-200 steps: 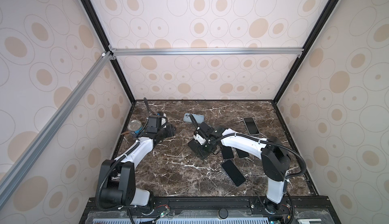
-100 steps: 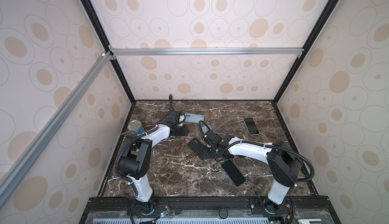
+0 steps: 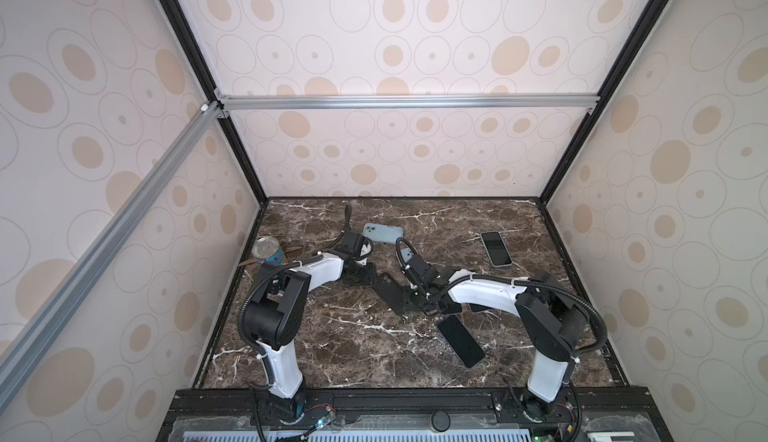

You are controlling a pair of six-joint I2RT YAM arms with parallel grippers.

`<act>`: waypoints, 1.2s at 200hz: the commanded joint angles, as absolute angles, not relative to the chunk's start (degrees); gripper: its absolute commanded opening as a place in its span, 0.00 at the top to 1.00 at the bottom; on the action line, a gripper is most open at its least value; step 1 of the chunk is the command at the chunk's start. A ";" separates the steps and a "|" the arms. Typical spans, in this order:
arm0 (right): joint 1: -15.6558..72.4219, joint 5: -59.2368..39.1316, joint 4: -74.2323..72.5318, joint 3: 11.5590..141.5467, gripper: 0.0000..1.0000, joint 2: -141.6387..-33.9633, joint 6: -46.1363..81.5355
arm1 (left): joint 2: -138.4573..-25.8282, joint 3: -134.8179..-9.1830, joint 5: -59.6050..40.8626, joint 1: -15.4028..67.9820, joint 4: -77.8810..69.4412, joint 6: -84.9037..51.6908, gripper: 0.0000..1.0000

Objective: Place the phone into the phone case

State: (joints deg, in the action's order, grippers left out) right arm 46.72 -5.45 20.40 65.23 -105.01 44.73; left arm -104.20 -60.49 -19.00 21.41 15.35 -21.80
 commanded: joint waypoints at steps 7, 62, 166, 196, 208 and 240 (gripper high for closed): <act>45.39 -7.26 19.53 64.25 0.60 -106.61 45.53 | -104.68 -59.03 -19.63 22.73 14.42 -22.82 0.54; 44.40 -8.59 19.64 64.49 0.60 -107.06 43.51 | -102.11 -53.96 -18.74 24.20 13.94 -23.90 0.61; 44.11 -14.04 21.66 71.06 0.60 -111.97 39.98 | -85.49 -36.85 -17.30 24.91 13.33 -27.60 0.61; 44.12 -14.88 22.07 71.97 0.60 -112.49 39.82 | -81.53 -33.51 -18.20 24.94 12.79 -29.34 0.61; 44.07 -15.12 22.38 72.16 0.60 -112.43 39.58 | -80.19 -33.09 -18.07 24.94 13.21 -29.78 0.61; 44.10 -14.59 23.48 72.37 0.60 -111.33 39.07 | -78.24 -33.84 -17.76 24.96 15.35 -30.59 0.61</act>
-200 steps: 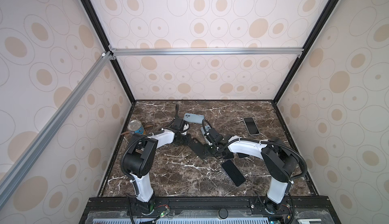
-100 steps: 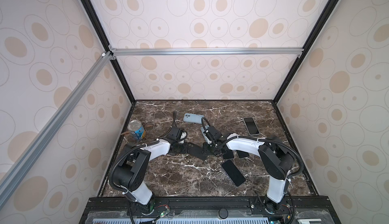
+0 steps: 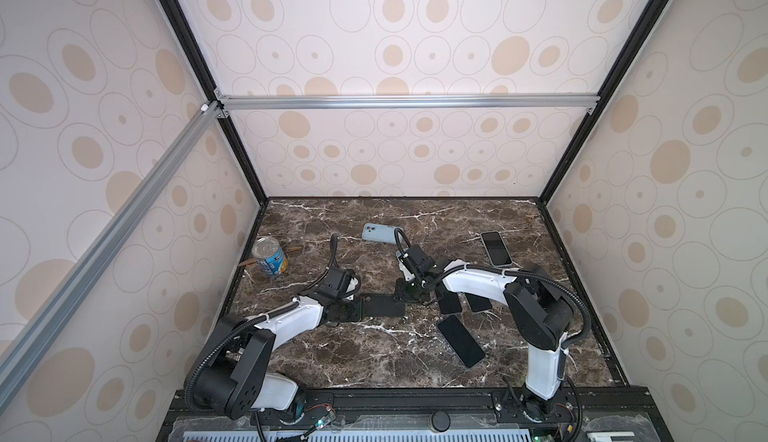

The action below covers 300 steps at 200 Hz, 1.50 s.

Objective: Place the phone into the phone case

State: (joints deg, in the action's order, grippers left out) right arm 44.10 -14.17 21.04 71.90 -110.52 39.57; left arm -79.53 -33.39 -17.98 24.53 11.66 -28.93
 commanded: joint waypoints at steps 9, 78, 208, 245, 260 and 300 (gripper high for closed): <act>44.11 -14.14 23.93 72.51 0.60 -110.81 38.76 | -78.05 -34.26 -17.11 24.88 16.55 -30.65 0.61; 44.10 -7.04 29.65 71.52 0.59 -103.04 34.50 | -72.04 -34.66 -12.05 24.93 18.01 -30.84 0.61; 44.01 5.81 45.34 41.98 0.15 -70.52 41.70 | -73.39 -43.55 -16.87 24.96 11.45 -19.26 0.50; 43.95 4.07 44.70 39.91 0.11 -70.10 41.83 | -71.85 -42.41 -19.92 24.94 8.73 -17.04 0.48; 43.98 2.89 43.97 39.45 0.11 -70.79 41.70 | -71.64 -41.88 -20.30 24.96 8.70 -16.32 0.48; 43.98 0.72 41.20 37.97 0.11 -73.20 41.18 | -70.28 -39.39 -19.99 24.91 7.94 -15.46 0.47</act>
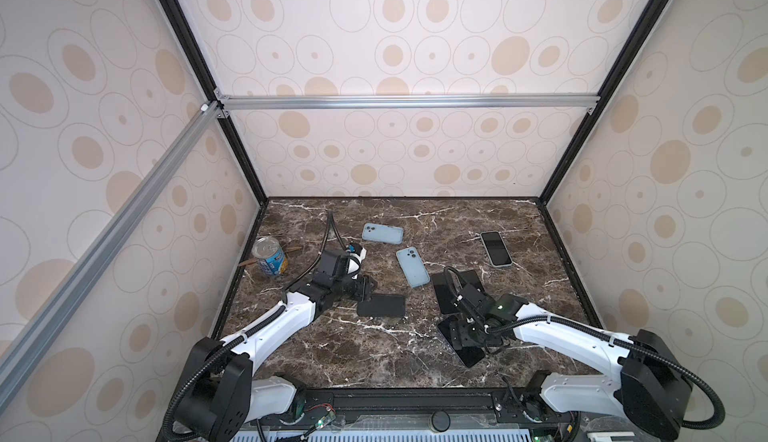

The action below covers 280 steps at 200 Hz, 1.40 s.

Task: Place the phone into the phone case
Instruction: 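Move the right gripper to the blue-framed phone and grasp its edge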

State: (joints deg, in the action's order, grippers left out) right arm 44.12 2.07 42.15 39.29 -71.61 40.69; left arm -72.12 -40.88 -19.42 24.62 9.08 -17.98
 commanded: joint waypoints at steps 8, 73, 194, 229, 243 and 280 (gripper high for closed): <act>44.03 0.38 40.78 37.77 0.12 -73.76 40.95 | -69.98 -38.89 -19.87 24.88 7.69 -15.37 0.47; 44.12 -1.73 38.24 36.80 0.15 -76.28 39.46 | -69.35 -38.39 -18.45 24.95 8.70 -15.02 0.46; 48.90 3.70 42.38 42.25 0.17 -85.29 38.50 | -69.79 -38.56 -17.78 24.94 8.93 -15.23 0.46; 49.48 2.95 40.47 42.46 0.27 -87.85 38.43 | -69.96 -38.74 -17.43 24.95 9.14 -14.95 0.46; 49.57 2.81 39.74 42.26 0.32 -87.83 38.29 | -70.04 -38.81 -17.38 24.93 9.13 -14.89 0.46; 49.72 2.09 36.75 40.51 0.40 -85.08 37.28 | -70.31 -38.98 -17.42 24.94 9.14 -14.90 0.46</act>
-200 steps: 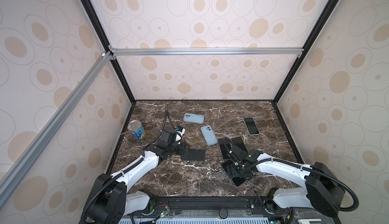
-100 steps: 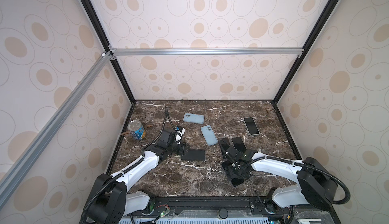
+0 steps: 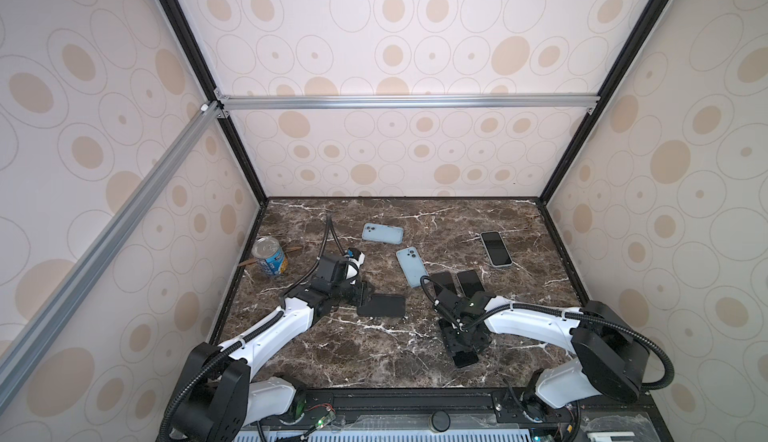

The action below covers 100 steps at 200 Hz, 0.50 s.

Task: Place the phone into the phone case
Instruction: 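Move the right gripper to the blue-framed phone and grasp its edge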

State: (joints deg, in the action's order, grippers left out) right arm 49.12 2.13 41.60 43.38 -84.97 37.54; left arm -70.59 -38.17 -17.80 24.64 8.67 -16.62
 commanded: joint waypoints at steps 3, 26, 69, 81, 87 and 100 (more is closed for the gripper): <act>49.70 1.99 36.44 40.18 0.40 -84.86 37.31 | -70.35 -39.00 -17.40 24.89 9.14 -14.88 0.46; 49.74 1.51 34.29 38.31 0.43 -82.46 37.27 | -70.71 -39.09 -17.56 24.96 9.05 -15.10 0.46; 49.72 2.17 32.65 35.82 0.45 -78.40 37.70 | -70.84 -38.81 -17.86 24.94 8.92 -15.56 0.46; 49.72 2.16 32.36 35.43 0.46 -77.56 37.29 | -70.92 -38.68 -17.90 24.91 8.80 -15.73 0.46; 49.70 2.26 32.38 35.28 0.47 -77.08 36.97 | -71.01 -38.74 -17.92 24.93 8.79 -15.87 0.46; 49.70 2.37 32.24 35.03 0.48 -75.94 36.37 | -71.27 -38.82 -17.90 24.96 8.79 -16.04 0.46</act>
